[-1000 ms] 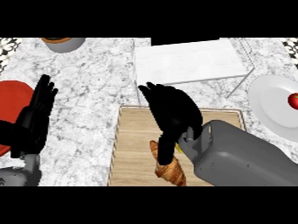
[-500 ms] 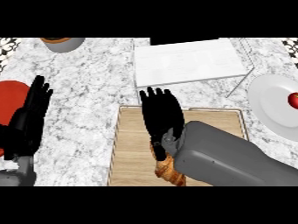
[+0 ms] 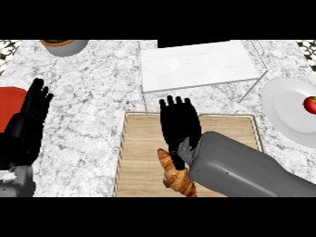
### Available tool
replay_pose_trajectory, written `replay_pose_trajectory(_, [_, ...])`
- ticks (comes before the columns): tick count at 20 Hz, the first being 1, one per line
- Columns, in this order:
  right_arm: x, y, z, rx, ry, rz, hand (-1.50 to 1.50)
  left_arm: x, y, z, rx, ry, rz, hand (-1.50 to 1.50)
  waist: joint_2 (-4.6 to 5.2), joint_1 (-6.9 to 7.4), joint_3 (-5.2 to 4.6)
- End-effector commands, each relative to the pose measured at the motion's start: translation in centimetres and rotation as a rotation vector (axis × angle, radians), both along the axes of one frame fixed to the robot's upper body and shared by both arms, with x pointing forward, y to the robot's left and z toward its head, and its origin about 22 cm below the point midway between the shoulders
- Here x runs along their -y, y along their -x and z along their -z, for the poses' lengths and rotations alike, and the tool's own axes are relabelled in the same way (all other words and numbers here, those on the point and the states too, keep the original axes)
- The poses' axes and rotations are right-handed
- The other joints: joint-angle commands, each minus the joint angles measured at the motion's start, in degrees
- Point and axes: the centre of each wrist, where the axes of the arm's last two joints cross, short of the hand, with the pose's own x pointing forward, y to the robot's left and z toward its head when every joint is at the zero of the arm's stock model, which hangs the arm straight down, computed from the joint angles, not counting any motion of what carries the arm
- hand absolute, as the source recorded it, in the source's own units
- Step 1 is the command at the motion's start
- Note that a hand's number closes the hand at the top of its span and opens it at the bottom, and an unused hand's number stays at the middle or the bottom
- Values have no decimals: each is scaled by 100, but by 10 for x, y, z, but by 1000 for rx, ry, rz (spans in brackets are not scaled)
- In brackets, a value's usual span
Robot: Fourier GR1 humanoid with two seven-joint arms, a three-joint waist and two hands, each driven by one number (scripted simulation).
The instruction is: Pick the lemon from the tray and place it in the tiered shelf
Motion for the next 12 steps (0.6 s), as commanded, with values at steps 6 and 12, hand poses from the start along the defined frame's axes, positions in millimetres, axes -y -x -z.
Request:
replay_pose_trajectory(6, [11,8,24,-40,116,91,-150,7,14,0,-2,2,-8,0,5,17,2])
replay_pose_trajectory(12, [5,5,33,-28,108,95,-150,3,3,-10,0,-9,5,0,12,35,3])
